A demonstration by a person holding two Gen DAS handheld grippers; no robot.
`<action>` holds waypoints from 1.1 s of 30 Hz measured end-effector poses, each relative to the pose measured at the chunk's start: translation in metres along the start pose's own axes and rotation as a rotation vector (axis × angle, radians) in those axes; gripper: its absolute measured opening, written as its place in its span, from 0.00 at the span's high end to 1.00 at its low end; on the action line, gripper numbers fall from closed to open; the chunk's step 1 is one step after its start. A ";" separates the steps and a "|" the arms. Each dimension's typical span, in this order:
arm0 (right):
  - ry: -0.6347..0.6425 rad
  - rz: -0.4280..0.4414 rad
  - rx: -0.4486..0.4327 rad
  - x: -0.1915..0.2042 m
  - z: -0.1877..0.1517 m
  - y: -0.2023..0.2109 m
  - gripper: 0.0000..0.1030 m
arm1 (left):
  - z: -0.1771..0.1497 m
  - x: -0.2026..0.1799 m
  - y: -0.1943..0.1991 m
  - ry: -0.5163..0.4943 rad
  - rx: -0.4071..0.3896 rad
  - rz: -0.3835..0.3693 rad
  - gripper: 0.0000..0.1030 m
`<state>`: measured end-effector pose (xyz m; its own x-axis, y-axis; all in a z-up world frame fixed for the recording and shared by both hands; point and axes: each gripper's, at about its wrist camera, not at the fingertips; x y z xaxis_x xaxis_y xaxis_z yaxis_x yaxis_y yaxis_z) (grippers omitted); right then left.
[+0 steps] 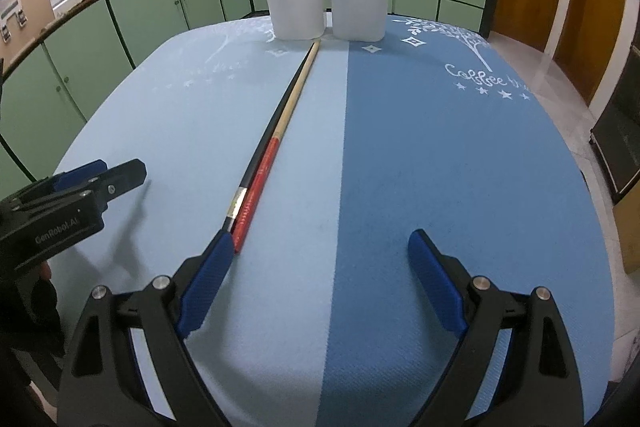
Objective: Organize utensils
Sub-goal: 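Open both grippers and withdraw them over the remaining black and red chopsticks, then grasp the red chopstick with the right gripper while the left grasps the black chopstick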
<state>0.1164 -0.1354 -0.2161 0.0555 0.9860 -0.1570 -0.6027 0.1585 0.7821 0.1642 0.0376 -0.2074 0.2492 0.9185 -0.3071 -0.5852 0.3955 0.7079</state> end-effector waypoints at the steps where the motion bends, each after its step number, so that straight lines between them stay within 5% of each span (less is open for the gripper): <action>1: 0.003 -0.001 0.000 0.000 0.000 0.000 0.16 | 0.000 -0.001 0.001 -0.001 0.000 0.000 0.35; 10: 0.017 -0.002 0.007 0.003 0.002 -0.001 0.16 | 0.000 -0.001 0.001 -0.002 0.001 0.000 0.34; 14: 0.011 -0.071 0.005 -0.006 0.002 -0.002 0.17 | 0.000 -0.003 0.000 -0.009 0.006 0.006 0.33; 20: -0.016 -0.003 -0.011 -0.010 0.002 0.006 0.24 | 0.000 -0.003 0.000 -0.010 0.007 0.011 0.33; 33: -0.008 0.057 -0.016 0.008 -0.001 0.007 0.91 | 0.001 -0.006 -0.002 -0.016 0.015 0.021 0.32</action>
Point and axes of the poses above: each gripper's, at about its wrist camera, not at the fingertips, and y roughly against the way its jaws point, x to its left, z to its top, and after that the axes turned 15 degrees about -z, right-handed
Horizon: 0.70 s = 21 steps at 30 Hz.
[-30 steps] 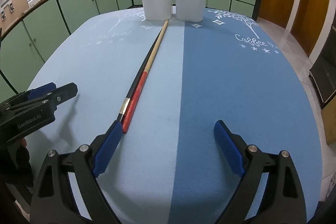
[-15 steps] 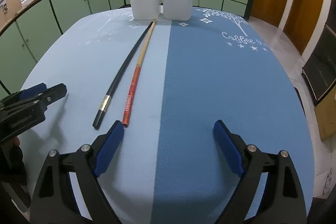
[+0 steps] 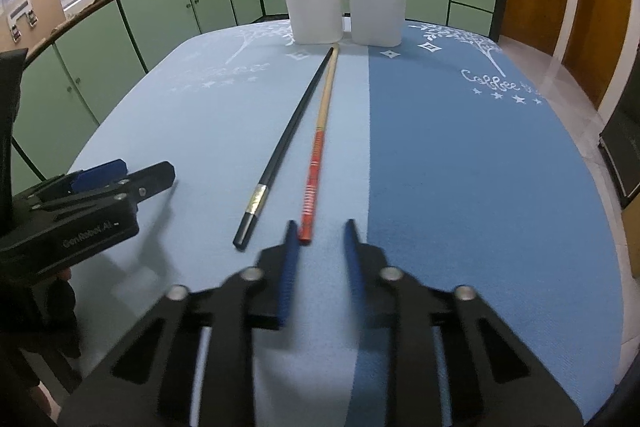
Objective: Organize utensils
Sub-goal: 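Grasp the red chopstick with the right gripper while the left grasps the black chopstick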
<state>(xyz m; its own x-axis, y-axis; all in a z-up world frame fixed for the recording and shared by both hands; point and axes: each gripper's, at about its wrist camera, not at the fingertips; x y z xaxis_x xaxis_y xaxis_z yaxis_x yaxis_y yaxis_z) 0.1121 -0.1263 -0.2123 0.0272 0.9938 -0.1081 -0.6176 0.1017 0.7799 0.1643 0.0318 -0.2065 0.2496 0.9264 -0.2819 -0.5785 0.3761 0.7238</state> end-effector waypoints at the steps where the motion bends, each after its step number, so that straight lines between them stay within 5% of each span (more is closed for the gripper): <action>1: -0.005 0.011 0.003 0.000 0.000 0.000 0.95 | 0.000 -0.001 0.000 -0.001 0.001 0.000 0.32; 21: -0.135 -0.032 0.015 -0.074 -0.014 -0.001 0.95 | -0.012 -0.063 -0.011 -0.073 0.035 -0.094 0.33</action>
Point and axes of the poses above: each gripper's, at about its wrist camera, not at the fingertips, and y roughly against the way its jaws point, x to its left, z to its top, and after that the axes turned 15 degrees about -z, right-handed
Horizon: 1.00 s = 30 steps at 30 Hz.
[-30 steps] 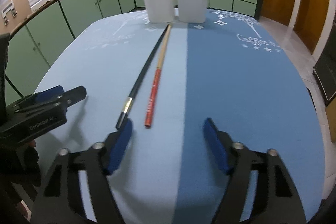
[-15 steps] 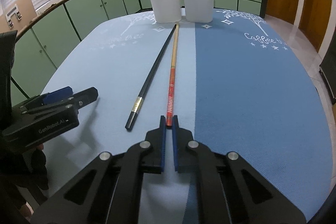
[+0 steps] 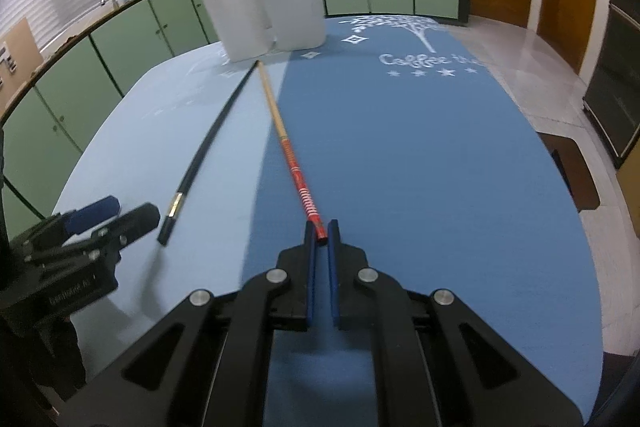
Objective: Organize utensils
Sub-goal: 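Grasp the red chopstick with the right gripper while the left grasps the black chopstick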
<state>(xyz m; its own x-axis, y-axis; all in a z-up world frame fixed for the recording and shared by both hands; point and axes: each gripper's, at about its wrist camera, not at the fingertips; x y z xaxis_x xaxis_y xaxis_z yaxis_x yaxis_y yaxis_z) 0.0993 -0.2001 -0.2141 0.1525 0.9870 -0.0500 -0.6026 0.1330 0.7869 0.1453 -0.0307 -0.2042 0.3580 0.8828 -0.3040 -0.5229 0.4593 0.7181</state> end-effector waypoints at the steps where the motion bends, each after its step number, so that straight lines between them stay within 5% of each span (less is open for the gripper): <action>1: -0.005 0.003 0.002 -0.003 0.000 -0.001 0.95 | -0.001 -0.002 -0.001 -0.001 0.000 0.000 0.33; 5: 0.002 0.017 0.003 -0.005 0.000 0.000 0.95 | -0.001 -0.009 -0.004 -0.012 -0.003 0.008 0.40; 13: 0.054 0.108 0.003 0.003 -0.003 0.001 0.90 | -0.001 -0.018 -0.011 -0.025 -0.008 -0.005 0.93; 30: 0.124 0.083 -0.030 0.013 0.000 -0.002 0.85 | -0.001 -0.012 -0.009 0.014 -0.015 -0.027 0.91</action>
Point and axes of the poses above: each gripper's, at about its wrist camera, not at the fingertips, and y roughly against the way its jaws point, x to its left, z to its top, and after that the axes turned 15 degrees about -z, right-handed
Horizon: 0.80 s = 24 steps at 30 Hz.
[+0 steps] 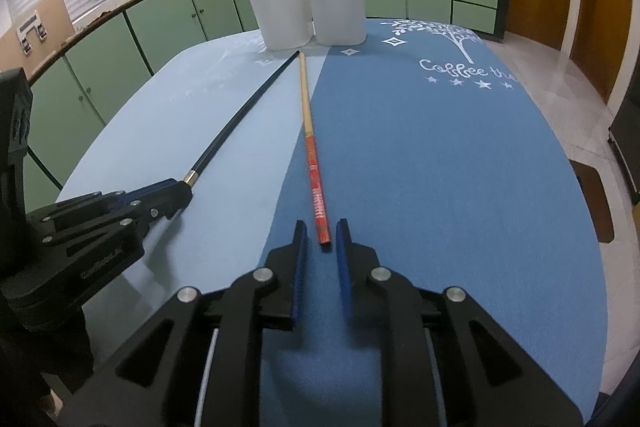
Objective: Organize utensils
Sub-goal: 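Grasp the red chopstick with the right gripper while the left grasps the black chopstick, then lift both held chopsticks and lower them into the white utensil holder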
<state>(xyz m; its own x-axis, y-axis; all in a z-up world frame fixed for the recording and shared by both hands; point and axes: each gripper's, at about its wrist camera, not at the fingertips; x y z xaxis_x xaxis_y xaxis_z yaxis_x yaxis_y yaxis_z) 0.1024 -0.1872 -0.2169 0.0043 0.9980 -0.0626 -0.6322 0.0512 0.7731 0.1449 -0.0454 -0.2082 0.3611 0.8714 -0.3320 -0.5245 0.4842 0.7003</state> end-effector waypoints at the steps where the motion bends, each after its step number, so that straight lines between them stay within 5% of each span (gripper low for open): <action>1: 0.003 -0.002 0.000 0.001 0.001 -0.001 0.85 | 0.000 0.000 0.000 0.002 -0.001 0.000 0.91; 4: 0.006 -0.006 0.000 0.001 0.001 -0.002 0.94 | 0.000 0.001 0.000 0.010 -0.005 0.000 0.93; 12: -0.018 0.018 -0.008 -0.004 0.001 0.007 0.95 | 0.003 -0.001 0.009 0.006 -0.021 0.001 0.93; 24: -0.039 0.021 -0.133 -0.020 0.028 0.068 0.95 | 0.024 -0.016 0.080 -0.053 -0.148 0.021 0.94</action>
<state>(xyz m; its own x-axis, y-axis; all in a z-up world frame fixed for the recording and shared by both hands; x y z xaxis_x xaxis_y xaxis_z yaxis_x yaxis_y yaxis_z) 0.0815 -0.2028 -0.1456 0.0181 0.9996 -0.0207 -0.7296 0.0274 0.6833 0.1156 -0.0225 -0.1314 0.3866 0.8782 -0.2817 -0.6387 0.4753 0.6051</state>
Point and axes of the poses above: each gripper's, at about its wrist camera, not at the fingertips, and y roughly against the way its jaws point, x to its left, z to its top, and after that the axes turned 15 degrees about -z, right-handed
